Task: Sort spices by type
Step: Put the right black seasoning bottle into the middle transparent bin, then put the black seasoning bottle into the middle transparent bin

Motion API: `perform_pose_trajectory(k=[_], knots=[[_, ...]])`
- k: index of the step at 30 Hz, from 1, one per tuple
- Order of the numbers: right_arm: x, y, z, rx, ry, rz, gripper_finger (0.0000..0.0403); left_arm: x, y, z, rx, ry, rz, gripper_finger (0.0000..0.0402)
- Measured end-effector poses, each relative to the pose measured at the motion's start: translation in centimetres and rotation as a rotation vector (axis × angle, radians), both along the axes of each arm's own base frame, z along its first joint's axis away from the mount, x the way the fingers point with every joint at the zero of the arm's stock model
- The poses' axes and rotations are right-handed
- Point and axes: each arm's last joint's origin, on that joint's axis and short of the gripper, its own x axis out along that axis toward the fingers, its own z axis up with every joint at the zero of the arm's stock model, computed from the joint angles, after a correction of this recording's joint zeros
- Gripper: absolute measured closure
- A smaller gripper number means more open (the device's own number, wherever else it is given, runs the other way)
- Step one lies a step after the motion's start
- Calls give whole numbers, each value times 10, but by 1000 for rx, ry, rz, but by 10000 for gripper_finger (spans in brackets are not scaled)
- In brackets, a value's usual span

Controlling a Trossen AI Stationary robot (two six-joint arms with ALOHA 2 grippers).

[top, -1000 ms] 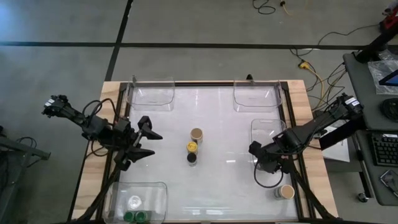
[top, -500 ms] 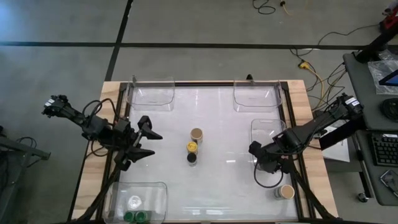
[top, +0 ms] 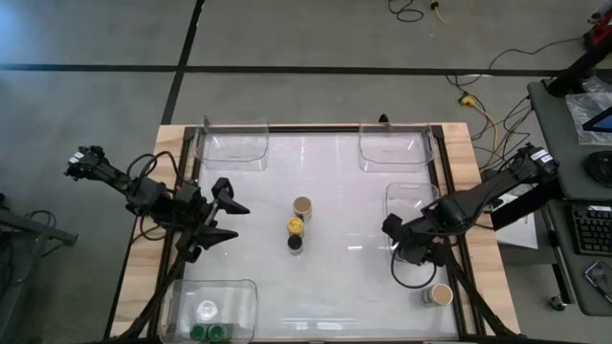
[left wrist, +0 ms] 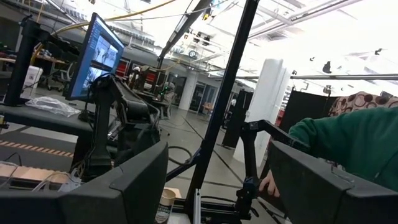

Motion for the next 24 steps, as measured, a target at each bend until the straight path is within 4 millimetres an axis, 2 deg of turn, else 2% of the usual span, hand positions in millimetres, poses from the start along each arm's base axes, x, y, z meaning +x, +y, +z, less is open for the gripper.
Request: perform_pose_trajectory(k=[9, 15, 20, 24], knots=[[-8, -5, 19, -94, 71, -21, 103, 0, 0, -1, 8, 13, -1, 141], [-4, -5, 47, -95, 9, -94, 115, -1, 0, 1, -4, 6, -4, 141], [1, -6, 73, -113, -105, -157, 115, 0, 0, 9, -77, -4, -24, 141], [13, -2, 82, -95, -173, -234, 104, 6, -3, 15, -87, -11, -26, 141]])
